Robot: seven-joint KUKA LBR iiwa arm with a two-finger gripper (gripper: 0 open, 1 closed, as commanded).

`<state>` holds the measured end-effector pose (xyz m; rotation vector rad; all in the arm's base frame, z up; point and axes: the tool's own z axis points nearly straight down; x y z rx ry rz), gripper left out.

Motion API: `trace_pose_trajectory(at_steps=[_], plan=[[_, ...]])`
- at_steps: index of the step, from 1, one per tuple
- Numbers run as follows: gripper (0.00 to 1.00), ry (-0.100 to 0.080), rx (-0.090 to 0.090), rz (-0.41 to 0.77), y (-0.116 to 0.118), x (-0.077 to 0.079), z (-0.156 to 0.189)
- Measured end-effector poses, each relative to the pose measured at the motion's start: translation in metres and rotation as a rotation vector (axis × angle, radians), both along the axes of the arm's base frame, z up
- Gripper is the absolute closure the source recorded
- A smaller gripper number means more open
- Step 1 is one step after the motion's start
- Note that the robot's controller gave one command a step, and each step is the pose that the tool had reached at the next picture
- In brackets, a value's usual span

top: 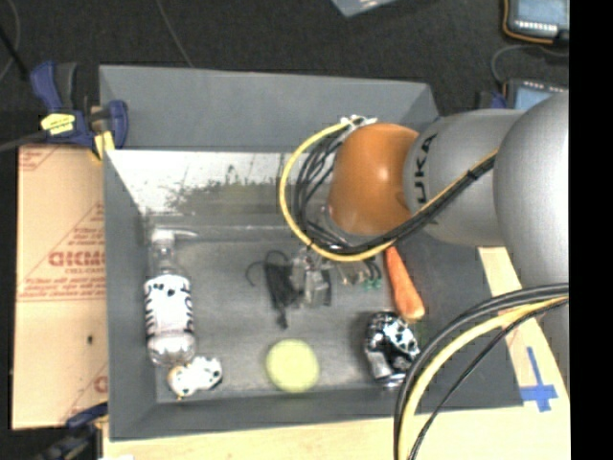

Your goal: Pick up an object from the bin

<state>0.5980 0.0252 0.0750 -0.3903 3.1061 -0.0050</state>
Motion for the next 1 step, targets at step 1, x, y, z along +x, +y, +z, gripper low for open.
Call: trace_pose_trajectory(at_steps=[1], plan=[[1.0, 0.007, -0.001, -0.001, -0.0005, -0.002, 0.0201]])
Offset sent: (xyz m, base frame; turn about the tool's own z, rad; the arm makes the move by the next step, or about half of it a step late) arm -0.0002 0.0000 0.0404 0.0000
